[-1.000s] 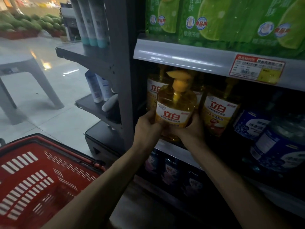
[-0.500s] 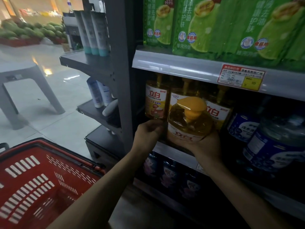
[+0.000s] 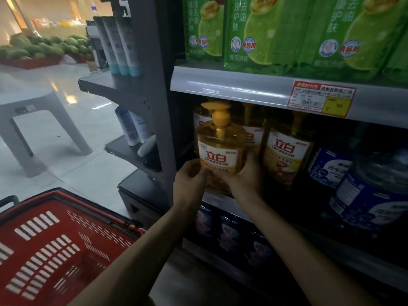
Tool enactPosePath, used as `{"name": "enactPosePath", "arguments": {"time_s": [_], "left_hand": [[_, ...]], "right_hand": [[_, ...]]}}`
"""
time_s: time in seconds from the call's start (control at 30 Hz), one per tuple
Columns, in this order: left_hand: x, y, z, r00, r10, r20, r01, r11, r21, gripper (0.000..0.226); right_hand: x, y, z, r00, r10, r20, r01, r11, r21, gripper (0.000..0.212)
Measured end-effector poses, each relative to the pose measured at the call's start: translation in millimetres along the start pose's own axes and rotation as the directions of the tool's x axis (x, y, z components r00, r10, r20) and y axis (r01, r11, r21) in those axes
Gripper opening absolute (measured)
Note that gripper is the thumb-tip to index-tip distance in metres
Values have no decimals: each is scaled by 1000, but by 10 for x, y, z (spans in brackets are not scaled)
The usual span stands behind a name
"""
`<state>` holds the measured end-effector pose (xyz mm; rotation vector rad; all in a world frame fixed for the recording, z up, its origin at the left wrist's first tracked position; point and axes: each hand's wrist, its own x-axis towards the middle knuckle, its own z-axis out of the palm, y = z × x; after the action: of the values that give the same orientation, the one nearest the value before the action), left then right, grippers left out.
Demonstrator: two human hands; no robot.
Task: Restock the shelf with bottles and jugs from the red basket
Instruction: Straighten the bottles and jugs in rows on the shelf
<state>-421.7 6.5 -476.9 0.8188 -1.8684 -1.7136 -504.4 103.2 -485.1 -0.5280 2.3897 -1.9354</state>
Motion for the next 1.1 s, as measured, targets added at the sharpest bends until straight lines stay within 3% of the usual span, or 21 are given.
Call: {"name": "enactPosePath", "arguments": {"time_s": [0.1, 0.37, 0.53, 0.9, 0.97, 1.1], "left_hand": [[29, -13, -5, 1000, 14, 11, -14, 1000, -17, 55], [128, -44, -53, 1000, 11, -8, -12, 996, -90, 48], [174, -34, -57, 1000, -22, 12, 23, 990, -140, 24], [186, 80, -138, 978, -209, 21, 207, 945, -254, 32], [205, 49, -171, 970, -240, 29, 239, 939, -246, 31], [233, -6, -191, 966, -243, 85, 255, 947, -193, 34]], "right_hand": [[50, -54, 64, 1000, 19, 2, -19, 1000, -15, 79], [127, -16, 111, 996, 27, 82, -23, 998, -52, 72], [146, 64, 224, 999, -16, 36, 20, 994, -104, 77], [126, 41, 335, 999, -18, -33, 16, 998, -61, 78], [112, 55, 367, 998, 53, -36, -54, 998, -19, 76], [54, 62, 344, 972, 234, -6, -234, 971, 48, 43]]}}
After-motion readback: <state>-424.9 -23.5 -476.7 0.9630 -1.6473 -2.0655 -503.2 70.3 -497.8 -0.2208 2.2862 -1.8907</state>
